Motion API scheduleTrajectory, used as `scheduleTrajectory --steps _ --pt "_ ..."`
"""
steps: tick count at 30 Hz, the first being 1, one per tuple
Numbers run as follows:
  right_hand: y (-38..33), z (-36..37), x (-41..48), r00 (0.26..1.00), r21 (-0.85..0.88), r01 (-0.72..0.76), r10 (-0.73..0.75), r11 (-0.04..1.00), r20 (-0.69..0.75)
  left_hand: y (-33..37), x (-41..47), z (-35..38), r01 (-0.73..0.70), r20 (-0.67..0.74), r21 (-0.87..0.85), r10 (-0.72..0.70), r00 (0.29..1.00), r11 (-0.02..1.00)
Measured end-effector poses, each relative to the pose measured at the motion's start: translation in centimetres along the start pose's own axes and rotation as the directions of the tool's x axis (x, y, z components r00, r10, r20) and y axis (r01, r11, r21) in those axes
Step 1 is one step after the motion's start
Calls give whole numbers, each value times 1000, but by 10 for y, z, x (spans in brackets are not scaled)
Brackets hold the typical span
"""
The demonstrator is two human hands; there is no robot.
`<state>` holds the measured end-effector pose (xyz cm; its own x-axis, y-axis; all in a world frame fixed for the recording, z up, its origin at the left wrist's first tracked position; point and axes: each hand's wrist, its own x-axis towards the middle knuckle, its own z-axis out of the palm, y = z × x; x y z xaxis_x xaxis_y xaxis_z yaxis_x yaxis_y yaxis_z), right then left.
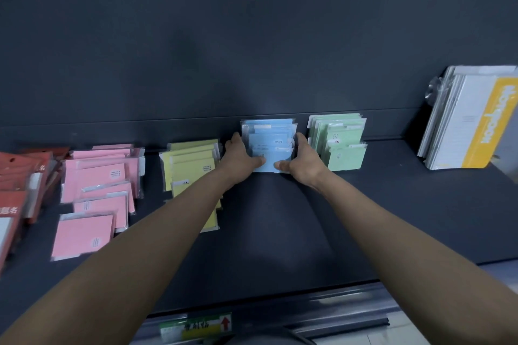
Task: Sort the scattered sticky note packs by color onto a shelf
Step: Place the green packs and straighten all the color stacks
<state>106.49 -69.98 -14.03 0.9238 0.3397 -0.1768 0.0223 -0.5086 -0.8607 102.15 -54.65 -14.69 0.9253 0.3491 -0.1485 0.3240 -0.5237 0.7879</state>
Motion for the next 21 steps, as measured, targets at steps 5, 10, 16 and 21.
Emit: scheduleTrajectory --steps 5,10,16,21 --pt "-2 2 -3 999 -25 -15 14 1000 -38 6 -2 0 37 -32 19 -36 999 999" --pt "-1 4 -5 1000 -69 -1 1 998 -7 9 -7 1 46 -36 34 -45 998 998" --pt "-3 3 -4 997 -108 22 -30 994 -73 14 -10 -5 50 -35 8 -49 998 999" --pt "-7 1 -5 990 -131 86 -99 988 -99 18 -14 -8 7 -57 16 -6 998 1000"
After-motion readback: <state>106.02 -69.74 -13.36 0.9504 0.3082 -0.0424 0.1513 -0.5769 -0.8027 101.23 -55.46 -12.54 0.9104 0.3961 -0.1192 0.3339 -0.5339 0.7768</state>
